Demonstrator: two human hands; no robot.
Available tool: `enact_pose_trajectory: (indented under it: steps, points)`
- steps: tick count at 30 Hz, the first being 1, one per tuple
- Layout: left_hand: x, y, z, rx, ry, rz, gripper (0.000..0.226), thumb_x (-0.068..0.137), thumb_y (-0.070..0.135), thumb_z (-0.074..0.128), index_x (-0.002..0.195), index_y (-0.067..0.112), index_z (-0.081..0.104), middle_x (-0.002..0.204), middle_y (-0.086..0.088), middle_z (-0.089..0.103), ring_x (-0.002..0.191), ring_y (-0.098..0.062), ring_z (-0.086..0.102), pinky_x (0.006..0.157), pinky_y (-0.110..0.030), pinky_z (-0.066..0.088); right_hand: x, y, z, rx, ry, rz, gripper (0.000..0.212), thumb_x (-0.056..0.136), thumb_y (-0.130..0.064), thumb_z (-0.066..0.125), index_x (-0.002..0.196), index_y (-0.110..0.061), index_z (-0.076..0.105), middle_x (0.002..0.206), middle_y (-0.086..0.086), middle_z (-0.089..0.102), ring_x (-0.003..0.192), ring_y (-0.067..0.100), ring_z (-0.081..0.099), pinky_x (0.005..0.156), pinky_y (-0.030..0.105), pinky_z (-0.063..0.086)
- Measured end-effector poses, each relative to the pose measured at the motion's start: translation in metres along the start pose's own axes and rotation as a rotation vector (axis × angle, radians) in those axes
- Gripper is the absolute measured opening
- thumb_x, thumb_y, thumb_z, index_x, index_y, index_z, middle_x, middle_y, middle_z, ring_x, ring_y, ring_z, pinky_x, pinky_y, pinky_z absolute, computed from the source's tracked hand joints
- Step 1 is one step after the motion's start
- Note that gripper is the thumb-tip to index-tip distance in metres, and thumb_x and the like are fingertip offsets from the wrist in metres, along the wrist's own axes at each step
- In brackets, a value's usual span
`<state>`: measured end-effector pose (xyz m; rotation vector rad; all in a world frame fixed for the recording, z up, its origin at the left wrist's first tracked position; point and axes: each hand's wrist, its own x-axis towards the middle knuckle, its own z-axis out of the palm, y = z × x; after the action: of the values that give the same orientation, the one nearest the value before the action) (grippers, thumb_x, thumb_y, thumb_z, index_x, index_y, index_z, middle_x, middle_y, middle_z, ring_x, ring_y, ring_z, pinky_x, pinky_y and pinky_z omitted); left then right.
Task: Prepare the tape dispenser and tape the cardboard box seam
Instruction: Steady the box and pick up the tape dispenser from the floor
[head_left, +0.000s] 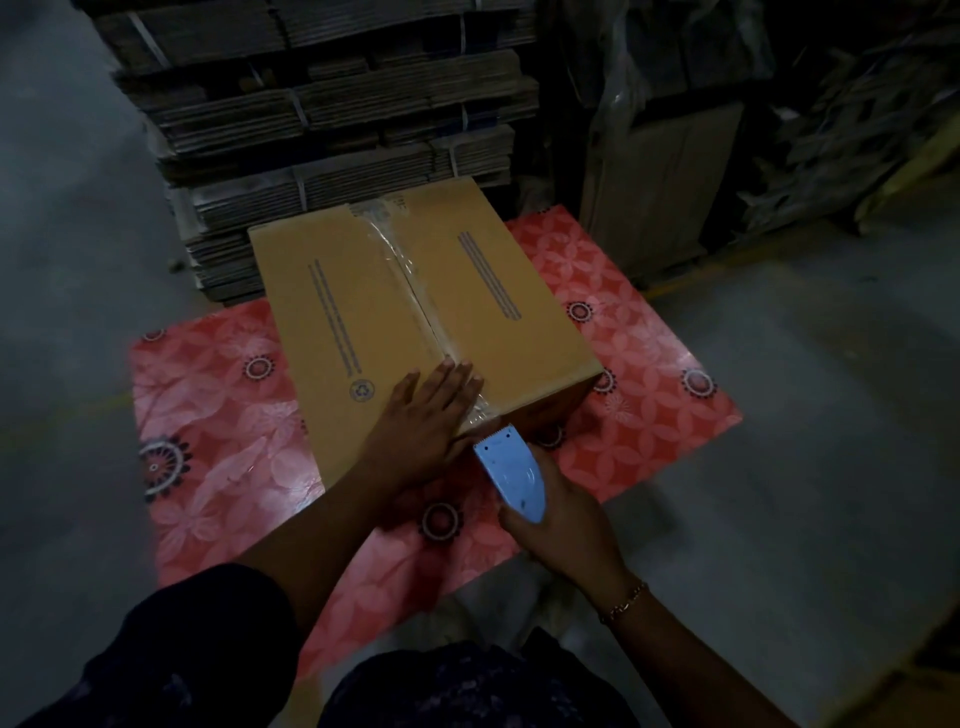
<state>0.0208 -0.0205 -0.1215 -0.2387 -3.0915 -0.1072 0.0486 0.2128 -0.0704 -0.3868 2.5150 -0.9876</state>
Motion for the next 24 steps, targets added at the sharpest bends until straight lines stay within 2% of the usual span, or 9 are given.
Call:
enact_pose_trajectory:
  steps: [5,8,10,12,15,18,21,24]
  points:
    - [0.001,0.000,0.003,-0.007,0.020,-0.006,0.075,0.097,0.065,0.023,0.156,0.020,0.027,0.166,-0.007,0.025,0.153,-0.024,0.021,0.118,-0.055,0.023,-0.013,-0.003,-0.014,-0.039,-0.003,0.012,0.068,0.079,-0.045,0.068,0.140,-0.046,0.037,0.108,-0.011,0.072,0.088,0.011,0.068,0.070,0.030,0.055]
    - [0.001,0.000,0.004,-0.037,0.003,0.013,0.080,0.093,0.066,0.029,0.158,0.020,0.021,0.168,-0.006,0.018,0.154,-0.023,0.014,0.118,-0.055,0.019,-0.024,-0.001,-0.018,-0.036,-0.030,0.052,0.071,0.078,-0.049,0.067,0.142,-0.046,0.037,0.113,-0.008,0.073,0.093,0.012,0.070,0.076,0.034,0.058]
    - [0.004,-0.006,-0.001,-0.090,-0.085,0.020,0.089,0.087,0.069,0.034,0.159,0.024,0.012,0.169,-0.002,0.007,0.155,-0.019,0.005,0.119,-0.053,0.011,-0.020,-0.001,-0.020,-0.059,-0.054,0.064,0.070,0.079,-0.050,0.068,0.142,-0.044,0.039,0.114,-0.007,0.073,0.094,0.013,0.069,0.071,0.029,0.055]
    - [0.008,-0.011,-0.009,-0.181,-0.140,-0.005,0.088,0.084,0.072,0.024,0.159,0.028,0.013,0.169,0.003,0.006,0.155,-0.014,0.002,0.119,-0.049,0.007,-0.012,-0.005,-0.023,-0.106,-0.083,0.070,0.067,0.080,-0.051,0.069,0.140,-0.038,0.043,0.115,-0.004,0.073,0.095,0.016,0.069,0.068,0.028,0.050]
    - [0.012,0.002,-0.012,-0.260,-0.053,-0.094,0.079,0.087,0.065,0.017,0.155,0.027,0.031,0.167,0.000,0.024,0.153,-0.018,0.018,0.118,-0.051,0.013,-0.002,-0.007,-0.025,-0.174,-0.116,0.102,0.068,0.078,-0.057,0.068,0.138,-0.033,0.048,0.116,0.000,0.073,0.099,0.022,0.069,0.074,0.031,0.052]
    - [0.012,0.025,0.000,-0.112,0.088,-0.145,0.071,0.096,0.063,0.023,0.143,0.015,0.048,0.156,-0.010,0.044,0.145,-0.029,0.036,0.113,-0.060,0.025,0.008,-0.013,-0.024,-0.194,-0.151,0.157,0.070,0.069,-0.066,0.062,0.132,-0.035,0.053,0.118,-0.001,0.073,0.103,0.023,0.069,0.080,0.034,0.054]
    - [0.012,0.026,0.006,-0.018,0.104,-0.139,0.069,0.099,0.062,0.026,0.138,0.012,0.052,0.152,-0.013,0.049,0.141,-0.033,0.042,0.110,-0.062,0.030,0.024,-0.019,-0.025,-0.209,-0.197,0.177,0.065,0.068,-0.062,0.062,0.127,-0.033,0.060,0.126,0.001,0.071,0.110,0.025,0.067,0.086,0.037,0.054]
    - [0.013,0.026,0.009,0.010,0.118,-0.138,0.068,0.098,0.063,0.032,0.135,0.011,0.055,0.148,-0.014,0.053,0.138,-0.034,0.047,0.107,-0.062,0.033,0.044,-0.034,-0.030,-0.259,-0.265,0.129,0.052,0.078,-0.052,0.066,0.125,-0.031,0.067,0.131,0.000,0.070,0.118,0.026,0.065,0.094,0.034,0.052]
